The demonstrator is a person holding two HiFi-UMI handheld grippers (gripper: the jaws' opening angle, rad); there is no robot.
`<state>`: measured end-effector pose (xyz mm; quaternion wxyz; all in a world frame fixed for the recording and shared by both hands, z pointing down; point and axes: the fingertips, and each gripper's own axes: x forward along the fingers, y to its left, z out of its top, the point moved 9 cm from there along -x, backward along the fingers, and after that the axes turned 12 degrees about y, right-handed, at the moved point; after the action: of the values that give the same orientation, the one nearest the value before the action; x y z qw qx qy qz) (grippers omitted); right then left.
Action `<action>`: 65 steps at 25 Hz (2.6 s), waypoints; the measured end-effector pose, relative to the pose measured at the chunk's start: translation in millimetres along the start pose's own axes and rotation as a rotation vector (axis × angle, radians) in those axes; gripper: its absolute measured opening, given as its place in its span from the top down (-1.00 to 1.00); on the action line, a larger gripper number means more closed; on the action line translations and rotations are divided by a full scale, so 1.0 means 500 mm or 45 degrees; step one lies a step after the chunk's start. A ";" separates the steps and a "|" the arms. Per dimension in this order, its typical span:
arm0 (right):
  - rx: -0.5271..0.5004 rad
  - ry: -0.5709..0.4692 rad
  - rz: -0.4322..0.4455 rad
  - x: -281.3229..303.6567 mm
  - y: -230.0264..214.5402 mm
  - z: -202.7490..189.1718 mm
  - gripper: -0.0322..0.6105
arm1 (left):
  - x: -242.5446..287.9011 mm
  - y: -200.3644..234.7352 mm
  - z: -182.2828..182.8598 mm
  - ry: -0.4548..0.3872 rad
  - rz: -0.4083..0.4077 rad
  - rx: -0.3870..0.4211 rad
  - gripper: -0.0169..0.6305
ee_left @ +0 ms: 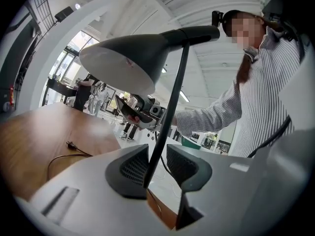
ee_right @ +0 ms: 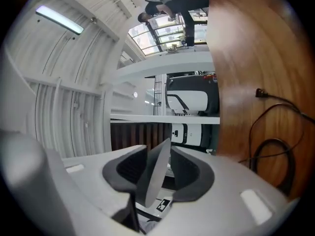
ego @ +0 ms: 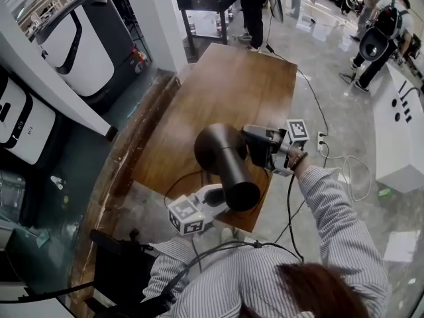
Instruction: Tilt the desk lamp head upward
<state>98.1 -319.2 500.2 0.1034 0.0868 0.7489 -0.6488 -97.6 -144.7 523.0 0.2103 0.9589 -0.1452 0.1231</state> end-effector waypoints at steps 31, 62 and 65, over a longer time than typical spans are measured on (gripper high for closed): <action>-0.038 0.098 -0.069 0.068 0.050 0.098 0.75 | 0.010 0.014 -0.003 0.009 -0.089 -0.037 0.64; -0.989 0.220 -0.146 0.127 0.435 0.207 0.79 | 0.011 0.011 -0.008 -0.026 -0.133 -0.124 0.61; -1.070 0.244 -0.153 0.134 0.466 0.203 0.79 | 0.012 0.010 -0.008 -0.021 -0.129 -0.135 0.60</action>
<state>99.3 -386.5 246.3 0.0218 0.0532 0.9578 -0.2815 -94.5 -148.4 530.2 0.2656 0.9536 -0.1045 0.0964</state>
